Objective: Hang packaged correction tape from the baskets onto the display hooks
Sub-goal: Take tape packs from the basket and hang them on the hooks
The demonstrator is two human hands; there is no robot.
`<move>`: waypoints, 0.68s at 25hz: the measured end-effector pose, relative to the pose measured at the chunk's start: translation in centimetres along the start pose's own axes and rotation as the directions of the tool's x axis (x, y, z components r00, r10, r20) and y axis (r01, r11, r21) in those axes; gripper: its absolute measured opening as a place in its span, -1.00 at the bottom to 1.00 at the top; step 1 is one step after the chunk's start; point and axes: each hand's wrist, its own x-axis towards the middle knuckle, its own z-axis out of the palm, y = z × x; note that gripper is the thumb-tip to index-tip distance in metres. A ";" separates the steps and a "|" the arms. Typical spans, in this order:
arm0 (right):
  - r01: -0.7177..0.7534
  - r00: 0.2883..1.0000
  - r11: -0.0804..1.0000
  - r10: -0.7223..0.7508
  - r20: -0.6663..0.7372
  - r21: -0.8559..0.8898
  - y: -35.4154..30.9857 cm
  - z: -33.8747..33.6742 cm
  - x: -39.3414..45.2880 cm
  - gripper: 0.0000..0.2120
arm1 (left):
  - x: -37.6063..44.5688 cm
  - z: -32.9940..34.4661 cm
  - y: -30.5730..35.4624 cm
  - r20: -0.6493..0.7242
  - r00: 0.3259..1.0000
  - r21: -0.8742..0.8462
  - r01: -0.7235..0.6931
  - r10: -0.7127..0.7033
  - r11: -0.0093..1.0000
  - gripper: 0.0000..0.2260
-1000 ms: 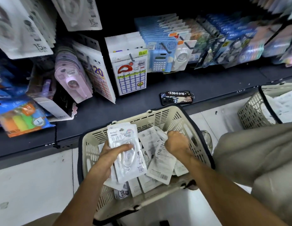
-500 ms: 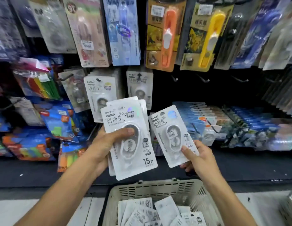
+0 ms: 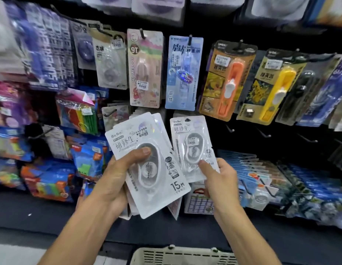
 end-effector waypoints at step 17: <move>0.164 0.984 0.883 -0.176 0.015 -0.441 -4.0 3.5 3.9 -0.62 | 0.1 -0.4 0.9 -0.048 0.992 0.100 -0.113 0.118 0.989 -0.37</move>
